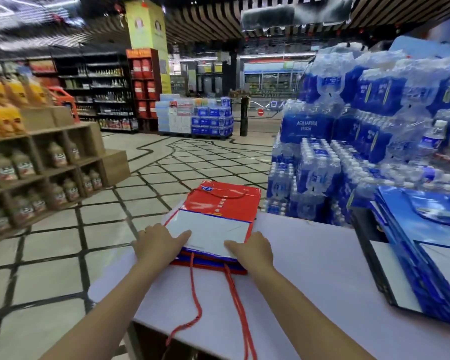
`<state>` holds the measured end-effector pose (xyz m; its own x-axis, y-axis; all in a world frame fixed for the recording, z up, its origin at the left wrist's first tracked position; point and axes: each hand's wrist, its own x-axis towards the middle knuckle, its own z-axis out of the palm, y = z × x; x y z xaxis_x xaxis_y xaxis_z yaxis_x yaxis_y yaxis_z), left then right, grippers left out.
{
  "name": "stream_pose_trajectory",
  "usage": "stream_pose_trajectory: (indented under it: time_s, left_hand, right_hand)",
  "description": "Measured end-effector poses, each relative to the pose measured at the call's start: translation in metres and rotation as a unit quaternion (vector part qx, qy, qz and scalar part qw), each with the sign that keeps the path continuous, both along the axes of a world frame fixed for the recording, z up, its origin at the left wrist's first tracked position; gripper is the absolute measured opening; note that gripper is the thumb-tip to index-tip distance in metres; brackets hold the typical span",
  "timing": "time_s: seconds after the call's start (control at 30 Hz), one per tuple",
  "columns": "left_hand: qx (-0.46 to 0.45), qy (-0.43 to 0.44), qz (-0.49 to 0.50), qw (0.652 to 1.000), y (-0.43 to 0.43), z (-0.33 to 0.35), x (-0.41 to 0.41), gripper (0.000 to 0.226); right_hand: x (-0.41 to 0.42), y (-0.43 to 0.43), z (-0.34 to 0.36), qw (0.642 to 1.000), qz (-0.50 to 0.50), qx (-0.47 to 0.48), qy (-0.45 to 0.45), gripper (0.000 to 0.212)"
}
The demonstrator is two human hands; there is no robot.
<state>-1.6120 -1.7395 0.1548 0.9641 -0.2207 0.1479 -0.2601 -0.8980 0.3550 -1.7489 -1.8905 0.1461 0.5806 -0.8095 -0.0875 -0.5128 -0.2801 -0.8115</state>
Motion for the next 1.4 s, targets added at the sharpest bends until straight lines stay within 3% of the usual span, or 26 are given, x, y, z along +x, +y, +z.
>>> stream_pose_trajectory:
  time_s: [0.13,0.27,0.33,0.4,0.5,0.6,0.7,0.77,0.87,1.07,1.2,1.27,1.4]
  left_hand:
    - [-0.084,-0.027,0.009,0.996,-0.01,0.007,-0.004,0.083]
    - [-0.2,-0.014,-0.022,0.979,-0.021,0.024,-0.02,0.066]
    - [-0.283,0.011,-0.046,0.958,-0.028,0.034,-0.031,0.06]
    - [-0.369,0.043,-0.078,0.925,-0.037,0.044,-0.043,0.056]
    - [-0.441,0.075,-0.112,0.887,-0.052,0.05,-0.058,0.056]
    - [-0.465,0.162,-0.126,0.861,-0.066,0.048,-0.067,0.05]
    - [-0.431,0.274,-0.136,0.849,-0.077,0.042,-0.073,0.023]
    - [-0.411,0.318,-0.146,0.842,-0.082,0.037,-0.073,0.022]
    - [-0.388,0.327,-0.13,0.852,-0.091,0.031,-0.07,0.018]
    - [-0.371,0.283,-0.112,0.877,-0.103,0.024,-0.056,0.013]
    - [-0.404,0.267,-0.131,0.865,-0.11,0.028,-0.047,0.008]
    - [-0.424,0.265,-0.144,0.854,-0.115,0.031,-0.046,0.024]
    - [-0.475,0.242,-0.15,0.832,-0.132,0.039,-0.052,0.029]
  right_hand:
    - [-0.003,-0.018,0.0,0.986,-0.041,0.121,-0.103,0.042]
    - [-0.017,-0.039,0.017,0.896,-0.009,0.339,-0.286,0.039]
    - [-0.031,-0.051,0.029,0.849,0.031,0.391,-0.354,0.038]
    - [-0.045,-0.063,0.041,0.832,0.062,0.395,-0.385,0.038]
    - [-0.065,-0.081,0.053,0.842,0.066,0.37,-0.386,0.039]
    - [-0.085,-0.094,0.06,0.855,0.017,0.376,-0.358,0.028]
    - [-0.104,-0.108,0.053,0.904,-0.035,0.344,-0.251,0.009]
    - [-0.113,-0.118,0.041,0.93,-0.035,0.316,-0.184,0.013]
    - [-0.115,-0.12,0.023,0.941,-0.039,0.301,-0.152,0.01]
    - [-0.092,-0.109,0.016,0.922,-0.043,0.275,-0.271,0.047]
    - [-0.087,-0.111,0.023,0.911,-0.046,0.244,-0.328,0.052]
    - [-0.088,-0.115,0.027,0.912,-0.034,0.213,-0.35,0.051]
    - [-0.101,-0.122,0.038,0.918,-0.011,0.128,-0.374,0.052]
